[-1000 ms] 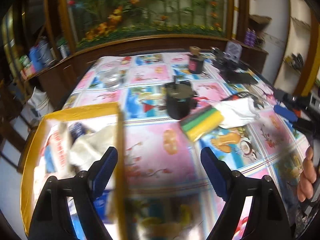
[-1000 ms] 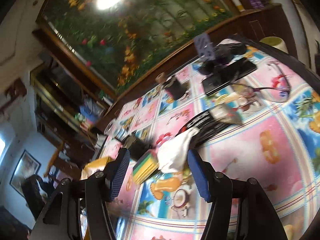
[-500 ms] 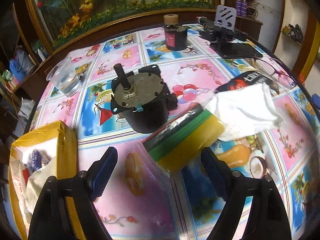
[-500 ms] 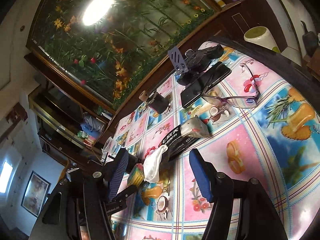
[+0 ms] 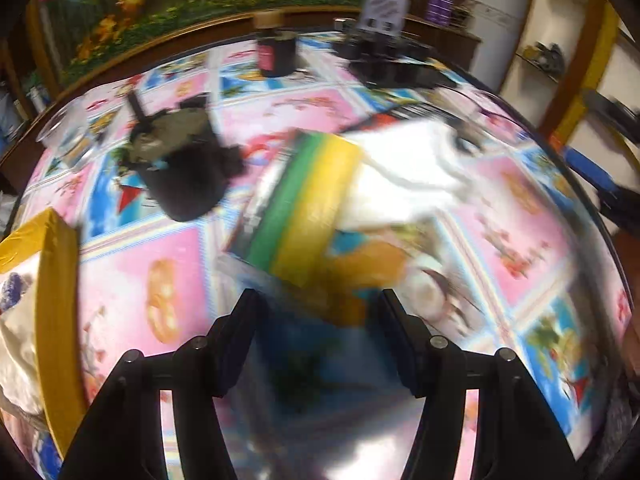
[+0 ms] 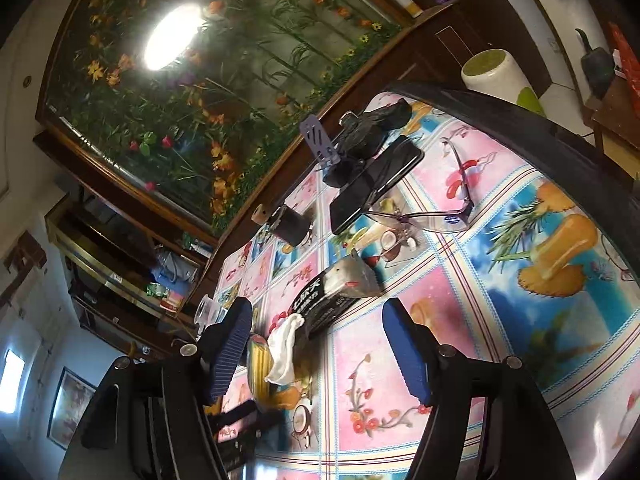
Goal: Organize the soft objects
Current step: 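Move the left tool to the striped sponge pack while the right tool reaches the black snack bag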
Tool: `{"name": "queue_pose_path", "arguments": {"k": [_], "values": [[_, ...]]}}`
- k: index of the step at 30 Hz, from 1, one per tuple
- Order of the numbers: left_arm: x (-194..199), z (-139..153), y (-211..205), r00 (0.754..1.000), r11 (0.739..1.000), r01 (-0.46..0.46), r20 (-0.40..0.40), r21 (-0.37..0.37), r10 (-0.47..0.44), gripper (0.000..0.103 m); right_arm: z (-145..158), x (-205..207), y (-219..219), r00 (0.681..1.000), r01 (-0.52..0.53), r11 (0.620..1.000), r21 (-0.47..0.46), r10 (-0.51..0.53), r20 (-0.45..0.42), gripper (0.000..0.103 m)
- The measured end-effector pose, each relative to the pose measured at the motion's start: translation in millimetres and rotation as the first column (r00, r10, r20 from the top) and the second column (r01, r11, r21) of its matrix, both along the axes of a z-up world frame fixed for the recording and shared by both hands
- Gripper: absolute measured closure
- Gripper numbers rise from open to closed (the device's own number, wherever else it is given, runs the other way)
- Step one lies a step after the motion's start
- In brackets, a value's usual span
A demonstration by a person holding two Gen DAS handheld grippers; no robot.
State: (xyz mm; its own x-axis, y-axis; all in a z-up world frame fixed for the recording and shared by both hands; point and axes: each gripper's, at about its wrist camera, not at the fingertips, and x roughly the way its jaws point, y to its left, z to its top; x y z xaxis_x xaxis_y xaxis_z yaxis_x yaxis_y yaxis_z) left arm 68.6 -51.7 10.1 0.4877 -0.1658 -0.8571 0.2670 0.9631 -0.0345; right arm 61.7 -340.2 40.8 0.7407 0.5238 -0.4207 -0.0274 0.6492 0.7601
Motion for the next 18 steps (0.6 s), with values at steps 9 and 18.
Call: {"name": "queue_pose_path", "arguments": {"k": [9, 18], "values": [[3, 27, 15, 0.991, 0.994, -0.098, 0.101, 0.054, 0.092, 0.021, -2, 1, 5, 1.000, -0.010, 1.000, -0.020, 0.010, -0.010, 0.031], [47, -2, 14, 0.990, 0.982, -0.135, 0.050, 0.132, 0.129, 0.015, -3, 1, 6, 1.000, -0.017, 1.000, -0.020, 0.017, -0.010, 0.031]]}}
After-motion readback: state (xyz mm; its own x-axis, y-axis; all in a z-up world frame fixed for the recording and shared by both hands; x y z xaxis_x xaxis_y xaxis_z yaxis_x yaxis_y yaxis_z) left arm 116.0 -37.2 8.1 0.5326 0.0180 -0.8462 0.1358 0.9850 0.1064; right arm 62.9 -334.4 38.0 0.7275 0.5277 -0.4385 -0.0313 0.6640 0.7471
